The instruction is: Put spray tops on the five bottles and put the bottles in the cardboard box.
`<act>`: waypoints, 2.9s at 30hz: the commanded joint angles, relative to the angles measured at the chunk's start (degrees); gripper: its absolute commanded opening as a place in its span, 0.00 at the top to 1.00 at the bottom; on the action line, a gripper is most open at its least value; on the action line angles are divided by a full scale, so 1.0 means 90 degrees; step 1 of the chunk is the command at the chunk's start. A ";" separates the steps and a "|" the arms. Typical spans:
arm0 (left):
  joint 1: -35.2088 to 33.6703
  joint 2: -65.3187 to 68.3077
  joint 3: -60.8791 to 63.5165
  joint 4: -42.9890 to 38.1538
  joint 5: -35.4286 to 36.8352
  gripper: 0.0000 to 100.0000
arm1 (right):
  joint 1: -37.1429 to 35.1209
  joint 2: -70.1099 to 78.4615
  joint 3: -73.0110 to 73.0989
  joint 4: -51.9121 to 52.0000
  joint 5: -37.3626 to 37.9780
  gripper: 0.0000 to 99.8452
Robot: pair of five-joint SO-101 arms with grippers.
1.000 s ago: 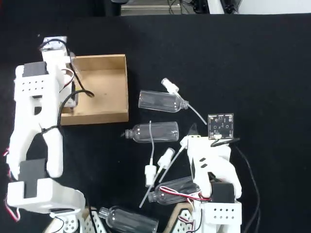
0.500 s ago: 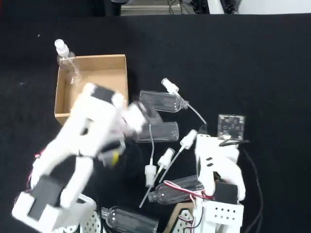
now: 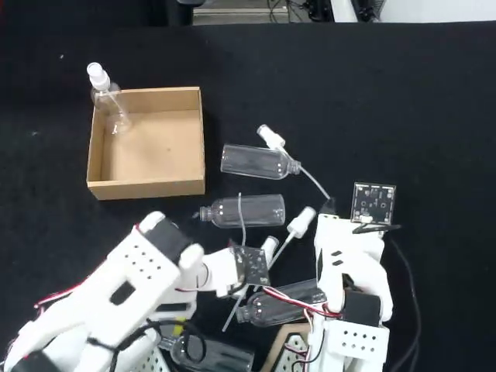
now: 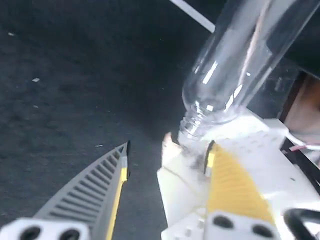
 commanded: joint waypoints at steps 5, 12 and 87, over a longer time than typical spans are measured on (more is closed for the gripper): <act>0.1382 -0.1387 0.0161 -0.0068 0.0107 0.74 | 0.0918 -0.0611 -0.0298 -0.0527 -0.0547 0.86; 0.2847 -0.1495 0.0405 -0.0274 0.0117 0.74 | 0.1016 -0.0611 -0.0298 -0.0537 -0.0625 0.86; 0.3131 -0.1465 0.2818 -0.4024 0.0303 0.66 | 0.0996 -0.0601 -0.0230 -0.0713 -0.0596 0.86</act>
